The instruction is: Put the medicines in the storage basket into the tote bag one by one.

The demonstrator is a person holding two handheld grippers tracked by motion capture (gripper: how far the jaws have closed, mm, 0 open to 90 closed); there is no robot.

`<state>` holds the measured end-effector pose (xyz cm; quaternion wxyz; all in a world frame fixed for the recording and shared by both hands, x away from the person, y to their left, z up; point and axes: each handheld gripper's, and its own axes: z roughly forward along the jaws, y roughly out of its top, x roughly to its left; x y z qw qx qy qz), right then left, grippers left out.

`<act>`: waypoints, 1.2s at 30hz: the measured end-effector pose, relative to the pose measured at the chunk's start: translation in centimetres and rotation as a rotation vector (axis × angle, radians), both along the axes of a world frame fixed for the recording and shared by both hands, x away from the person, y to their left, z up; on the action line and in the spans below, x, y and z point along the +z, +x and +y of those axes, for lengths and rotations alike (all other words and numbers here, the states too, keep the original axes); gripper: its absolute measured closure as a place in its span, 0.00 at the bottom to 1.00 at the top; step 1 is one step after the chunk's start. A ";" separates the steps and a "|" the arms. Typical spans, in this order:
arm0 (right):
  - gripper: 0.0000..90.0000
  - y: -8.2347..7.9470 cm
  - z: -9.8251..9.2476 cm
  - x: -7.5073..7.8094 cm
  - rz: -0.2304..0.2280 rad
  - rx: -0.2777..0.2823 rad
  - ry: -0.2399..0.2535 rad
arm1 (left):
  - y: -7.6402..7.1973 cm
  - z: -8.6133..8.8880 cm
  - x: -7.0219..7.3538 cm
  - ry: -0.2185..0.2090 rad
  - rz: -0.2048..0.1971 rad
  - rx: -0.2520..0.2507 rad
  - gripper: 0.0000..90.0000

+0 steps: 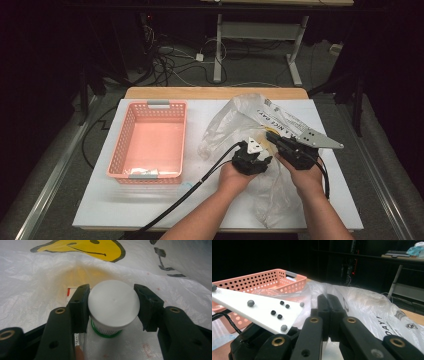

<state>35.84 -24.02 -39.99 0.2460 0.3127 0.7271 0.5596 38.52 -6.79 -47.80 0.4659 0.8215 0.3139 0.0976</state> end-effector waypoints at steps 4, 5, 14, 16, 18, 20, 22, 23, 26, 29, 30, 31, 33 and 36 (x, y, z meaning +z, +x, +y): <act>1.00 -0.1 0.0 0.0 0.003 -0.004 0.001 | 0.0 0.1 0.2 -0.003 0.005 -0.002 0.45; 1.00 -0.1 0.0 0.0 0.002 -0.004 0.001 | -0.1 0.2 0.3 0.003 0.009 -0.007 0.44; 1.00 0.0 -0.1 -0.1 0.002 -0.009 0.000 | -1.5 1.5 0.8 -0.026 0.016 -0.033 0.34; 1.00 0.0 -0.1 -0.1 0.003 -0.009 -0.001 | -1.9 1.9 0.8 -0.024 0.024 -0.039 0.32; 1.00 0.0 0.0 -0.1 0.006 -0.008 -0.007 | -2.6 2.4 0.7 -0.031 0.034 -0.050 0.30; 1.00 0.0 0.0 -0.1 0.006 -0.009 -0.006 | -2.8 2.6 0.7 -0.036 0.034 -0.053 0.30; 1.00 0.0 0.0 -0.1 0.003 -0.009 -0.008 | -3.3 3.0 0.7 -0.041 0.042 -0.057 0.26; 1.00 -0.1 0.0 -0.1 0.003 -0.008 -0.008 | -3.6 3.2 0.7 -0.042 0.044 -0.063 0.24; 1.00 -0.1 0.0 -0.1 0.003 -0.011 -0.009 | -4.3 3.9 0.7 -0.042 0.050 -0.074 0.21; 1.00 0.0 0.0 -0.1 0.002 -0.010 -0.010 | -5.0 4.5 0.6 -0.043 0.057 -0.067 0.15; 1.00 0.0 0.1 -0.1 0.002 -0.010 -0.011 | -5.2 4.8 0.6 -0.045 0.056 -0.063 0.15; 1.00 0.0 0.1 -0.2 0.002 -0.012 -0.011 | -5.5 5.0 0.6 -0.045 0.054 -0.058 0.13; 1.00 0.0 0.1 -0.2 0.002 -0.012 -0.013 | -5.7 5.4 0.6 -0.040 0.059 -0.048 0.08; 1.00 0.0 0.1 -0.2 -0.002 -0.014 -0.013 | -6.2 6.2 0.7 -0.051 0.066 -0.043 0.02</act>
